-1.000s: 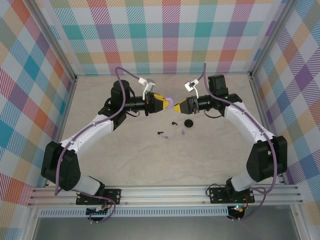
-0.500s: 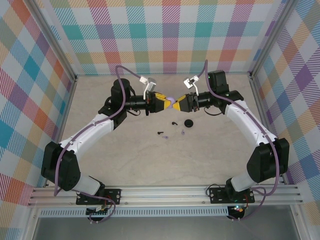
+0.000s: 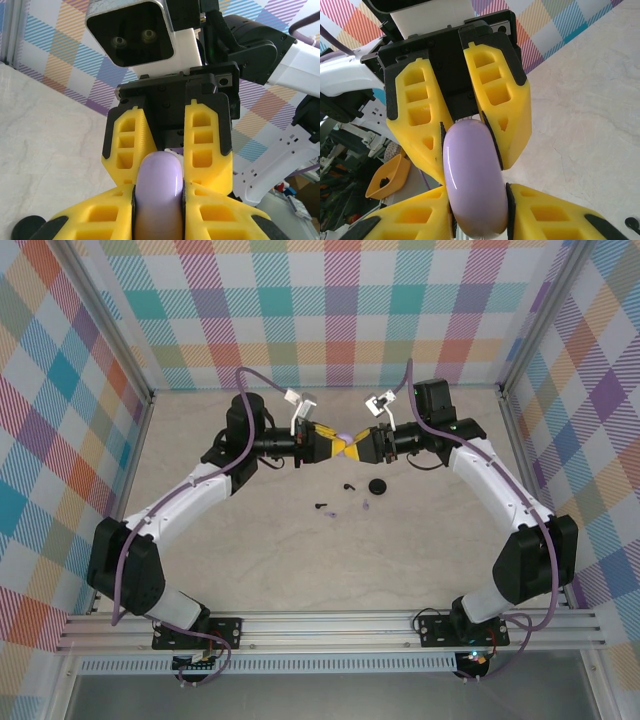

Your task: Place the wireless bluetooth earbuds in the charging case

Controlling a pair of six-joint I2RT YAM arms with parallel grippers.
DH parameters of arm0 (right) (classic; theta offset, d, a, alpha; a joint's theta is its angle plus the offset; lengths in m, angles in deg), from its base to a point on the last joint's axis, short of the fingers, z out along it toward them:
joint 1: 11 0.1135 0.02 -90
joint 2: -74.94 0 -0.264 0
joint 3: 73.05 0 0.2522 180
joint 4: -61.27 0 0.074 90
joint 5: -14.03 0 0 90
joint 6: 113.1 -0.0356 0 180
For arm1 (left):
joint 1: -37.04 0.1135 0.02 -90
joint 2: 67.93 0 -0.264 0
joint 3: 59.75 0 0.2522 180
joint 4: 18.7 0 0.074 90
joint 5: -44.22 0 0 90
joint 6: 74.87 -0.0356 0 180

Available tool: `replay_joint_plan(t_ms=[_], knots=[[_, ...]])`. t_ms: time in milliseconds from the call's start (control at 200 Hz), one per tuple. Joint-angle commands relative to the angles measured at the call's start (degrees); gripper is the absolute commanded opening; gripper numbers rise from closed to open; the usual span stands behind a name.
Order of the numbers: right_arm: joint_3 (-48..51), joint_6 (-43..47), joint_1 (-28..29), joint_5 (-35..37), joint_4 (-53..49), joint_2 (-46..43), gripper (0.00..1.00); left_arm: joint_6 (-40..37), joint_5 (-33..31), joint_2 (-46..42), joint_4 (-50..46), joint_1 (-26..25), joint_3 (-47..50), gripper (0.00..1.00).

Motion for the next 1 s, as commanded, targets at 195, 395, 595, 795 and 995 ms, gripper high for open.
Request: replay_joint_plan(t_ms=[195, 395, 595, 795, 995], knots=[[-0.9, 0.3, 1.3, -0.9, 2.2, -1.7, 0.2, 1.6, -1.9, 2.8, -1.6, -0.6, -2.3, 0.19], [0.1, -0.9, 0.8, 0.7, 3.3, -2.2, 0.16, 1.2, -2.0, 2.7, -3.3, -0.6, -3.1, 0.3], [1.5, -2.4, -0.2, 1.5, 5.1, -3.5, 0.15, 1.6, -3.1, 1.2, -2.9, -0.6, -2.5, 0.48], [2.2, -3.3, -1.2, 1.3, 6.3, -4.5, 0.14, 1.4, -3.3, -0.7, -2.3, -0.5, -1.4, 0.52], [2.2, -3.9, -1.6, 1.1, 6.6, -4.8, 0.13, 2.0, -1.5, -1.1, -1.5, -0.5, -0.7, 0.46]])
